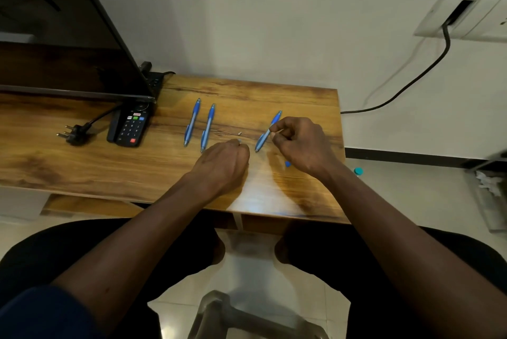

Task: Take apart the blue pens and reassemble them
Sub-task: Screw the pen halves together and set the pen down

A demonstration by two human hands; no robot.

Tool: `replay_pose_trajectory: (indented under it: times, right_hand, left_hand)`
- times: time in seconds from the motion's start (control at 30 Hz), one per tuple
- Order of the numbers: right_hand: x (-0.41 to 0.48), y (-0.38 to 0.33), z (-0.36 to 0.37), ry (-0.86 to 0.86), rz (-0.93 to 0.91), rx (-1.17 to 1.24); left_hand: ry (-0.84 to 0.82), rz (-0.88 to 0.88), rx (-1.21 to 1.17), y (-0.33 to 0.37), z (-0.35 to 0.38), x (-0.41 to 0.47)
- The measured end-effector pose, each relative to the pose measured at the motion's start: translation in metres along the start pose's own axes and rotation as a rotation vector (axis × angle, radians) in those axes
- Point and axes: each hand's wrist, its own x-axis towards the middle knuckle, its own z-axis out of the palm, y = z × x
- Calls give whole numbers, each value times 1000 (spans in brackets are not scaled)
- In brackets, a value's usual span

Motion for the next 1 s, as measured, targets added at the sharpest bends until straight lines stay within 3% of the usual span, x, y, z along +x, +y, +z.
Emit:
replay_pose_trajectory:
  times: [0.17,0.27,0.53,0.7,0.77,1.0]
  right_hand:
    - [0,-1,2,-19,-8,-14]
    - [-1,-1,-2,-26,-11,-4]
    - [0,11,-31,59,9,-28]
    - [1,20,-38,46,84,21]
    - [2,22,-37,35,93,11]
    - [5,17,-27,-14,57,-61]
  left_hand:
    - [-28,60,69,-1,4,1]
    - [-60,60,-44,-4,2,1]
    - [7,-170,-1127,-28,-8,-3]
    - [26,-258,-1539,-22,-8,3]
    - [53,-243,-1468,-24,-9,7]
    - [2,-114,-690,-31,-6,4]
